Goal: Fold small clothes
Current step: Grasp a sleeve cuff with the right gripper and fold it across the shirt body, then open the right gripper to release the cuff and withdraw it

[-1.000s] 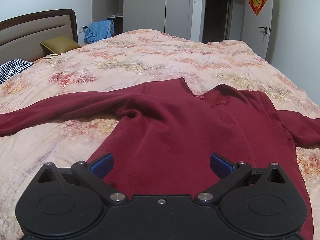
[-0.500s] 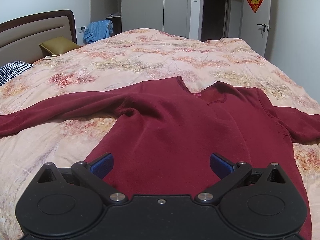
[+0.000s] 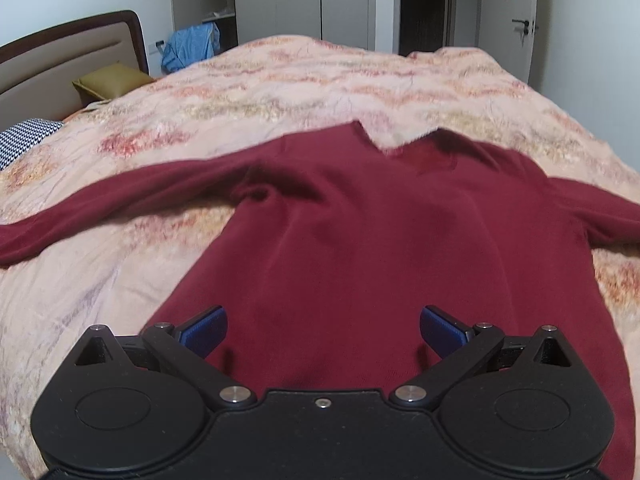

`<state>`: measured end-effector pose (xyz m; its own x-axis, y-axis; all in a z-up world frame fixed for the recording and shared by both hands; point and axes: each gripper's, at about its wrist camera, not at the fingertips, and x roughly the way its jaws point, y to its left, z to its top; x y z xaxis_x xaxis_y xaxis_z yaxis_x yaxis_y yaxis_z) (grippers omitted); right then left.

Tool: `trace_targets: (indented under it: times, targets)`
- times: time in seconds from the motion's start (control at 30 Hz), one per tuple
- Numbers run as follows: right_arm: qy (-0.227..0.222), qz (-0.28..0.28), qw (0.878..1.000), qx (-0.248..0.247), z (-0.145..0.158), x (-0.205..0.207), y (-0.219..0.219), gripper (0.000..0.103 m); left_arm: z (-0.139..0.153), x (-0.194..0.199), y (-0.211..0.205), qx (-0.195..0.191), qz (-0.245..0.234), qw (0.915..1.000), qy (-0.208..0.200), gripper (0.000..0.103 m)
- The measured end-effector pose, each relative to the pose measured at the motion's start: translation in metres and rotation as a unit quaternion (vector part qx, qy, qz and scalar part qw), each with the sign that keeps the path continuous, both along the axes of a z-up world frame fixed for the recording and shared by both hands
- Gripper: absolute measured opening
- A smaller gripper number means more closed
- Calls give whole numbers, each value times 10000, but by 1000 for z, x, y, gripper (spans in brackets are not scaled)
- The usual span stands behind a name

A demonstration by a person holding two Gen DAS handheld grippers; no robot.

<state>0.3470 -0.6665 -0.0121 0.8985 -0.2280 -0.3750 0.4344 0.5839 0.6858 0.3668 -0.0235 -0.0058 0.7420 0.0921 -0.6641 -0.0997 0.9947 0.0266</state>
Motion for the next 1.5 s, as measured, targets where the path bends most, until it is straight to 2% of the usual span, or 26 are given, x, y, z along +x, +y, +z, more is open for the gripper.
trace_targets:
  times: [0.1,0.17,0.3,0.4,0.57,0.77,0.9,1.1,1.27,1.4,1.43,1.47,1.5]
  targets:
    - [70,-42,9999,137,-7,0,-1,6,-3,-2,5,-62,14,9999,108,102]
    - [-6,-5,10000,35,1,2,5,6,-1,-4,7,-70,40,9999,107,102]
    - [-332,286,9971,-617,37,6,30,6,8,-8,16,-64,126,9999,-13,102]
    - [-638,716,9894,-1094,71,19,62,6,16,-10,24,-84,223,9996,-121,102]
    - [-1128,1705,9662,-1572,119,52,136,6,27,-13,41,-135,374,9988,-272,102]
    - [-1514,2935,9235,-1949,148,93,249,6,35,-18,67,-207,653,9969,-382,102]
    - [-1545,3571,8971,-2095,142,113,330,6,34,-23,87,-258,848,9952,-414,102]
    - [-1154,4410,8579,-2373,105,122,447,6,27,-31,115,-341,1123,9924,-368,102]
    - [-700,4921,8306,-2510,65,109,516,6,23,-37,132,-406,1306,9900,-332,102]
    - [-329,5268,8098,-2562,41,97,537,12,23,-34,135,-445,1380,9888,-353,102]
    - [-287,5366,8037,-2555,37,94,537,21,23,-32,134,-471,1386,9885,-368,102]
    - [-262,5451,7985,-2542,34,89,536,40,23,-30,134,-511,1382,9883,-397,102]
    - [-233,5502,7951,-2541,33,90,533,51,24,-28,132,-560,1369,9881,-431,102]
